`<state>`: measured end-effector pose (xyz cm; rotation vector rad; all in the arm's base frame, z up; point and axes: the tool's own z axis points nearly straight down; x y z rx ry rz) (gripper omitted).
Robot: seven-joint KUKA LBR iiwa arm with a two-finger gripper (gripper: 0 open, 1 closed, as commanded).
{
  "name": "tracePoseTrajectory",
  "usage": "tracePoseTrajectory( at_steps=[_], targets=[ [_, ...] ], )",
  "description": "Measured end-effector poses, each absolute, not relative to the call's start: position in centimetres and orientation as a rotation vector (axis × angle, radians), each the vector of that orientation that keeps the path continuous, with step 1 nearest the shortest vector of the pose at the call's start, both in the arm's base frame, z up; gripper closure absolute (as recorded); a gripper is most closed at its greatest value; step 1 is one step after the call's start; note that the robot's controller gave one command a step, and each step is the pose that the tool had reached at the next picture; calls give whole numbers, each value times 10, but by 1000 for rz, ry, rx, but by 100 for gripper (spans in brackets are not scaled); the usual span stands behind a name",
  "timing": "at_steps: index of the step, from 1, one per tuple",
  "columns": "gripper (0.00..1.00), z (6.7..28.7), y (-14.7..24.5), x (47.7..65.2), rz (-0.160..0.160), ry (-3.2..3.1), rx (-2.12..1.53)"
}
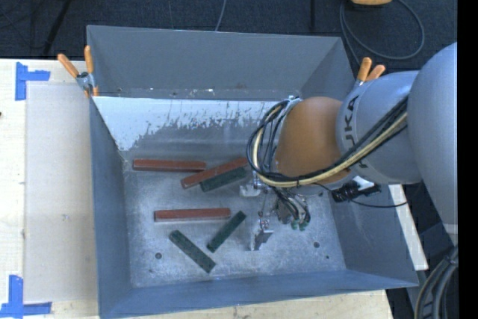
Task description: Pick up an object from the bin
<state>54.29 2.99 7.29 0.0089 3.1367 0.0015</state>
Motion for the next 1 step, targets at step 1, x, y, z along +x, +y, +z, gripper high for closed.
tracePoseTrajectory(
  at_steps=[1],
  targets=[
    [0, 73, 30, 543, 1, 3136, 9]
  ],
)
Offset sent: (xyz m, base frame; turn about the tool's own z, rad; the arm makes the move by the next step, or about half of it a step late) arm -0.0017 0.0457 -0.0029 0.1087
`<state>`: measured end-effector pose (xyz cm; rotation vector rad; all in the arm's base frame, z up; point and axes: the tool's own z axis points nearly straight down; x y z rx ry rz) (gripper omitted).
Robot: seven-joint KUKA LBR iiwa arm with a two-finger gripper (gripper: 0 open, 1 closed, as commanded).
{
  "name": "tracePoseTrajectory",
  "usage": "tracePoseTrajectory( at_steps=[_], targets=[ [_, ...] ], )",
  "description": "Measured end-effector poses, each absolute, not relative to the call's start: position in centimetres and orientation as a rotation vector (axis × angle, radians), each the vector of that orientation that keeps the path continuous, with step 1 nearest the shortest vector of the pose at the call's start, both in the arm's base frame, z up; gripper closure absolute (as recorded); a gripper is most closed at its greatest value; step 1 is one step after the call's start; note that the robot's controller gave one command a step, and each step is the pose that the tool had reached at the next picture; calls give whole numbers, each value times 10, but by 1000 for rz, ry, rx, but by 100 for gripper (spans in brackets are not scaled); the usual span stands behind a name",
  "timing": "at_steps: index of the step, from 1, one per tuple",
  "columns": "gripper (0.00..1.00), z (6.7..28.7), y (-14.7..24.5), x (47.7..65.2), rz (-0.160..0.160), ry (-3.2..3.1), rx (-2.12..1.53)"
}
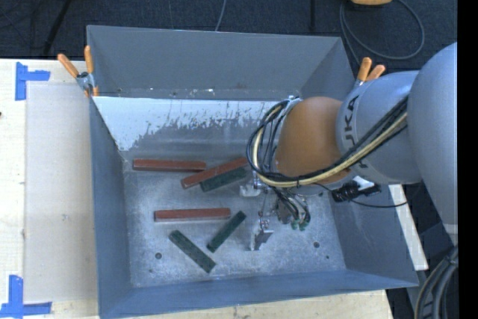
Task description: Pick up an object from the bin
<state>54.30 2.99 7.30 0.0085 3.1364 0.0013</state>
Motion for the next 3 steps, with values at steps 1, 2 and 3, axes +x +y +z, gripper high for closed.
tracePoseTrajectory(
  at_steps=[1, 2, 3],
  targets=[
    [100, 76, 76, 546, 1, 3125, 178],
    [100, 76, 76, 546, 1, 3125, 177],
    [100, 276, 65, 563, 0, 3142, 108]
  ],
)
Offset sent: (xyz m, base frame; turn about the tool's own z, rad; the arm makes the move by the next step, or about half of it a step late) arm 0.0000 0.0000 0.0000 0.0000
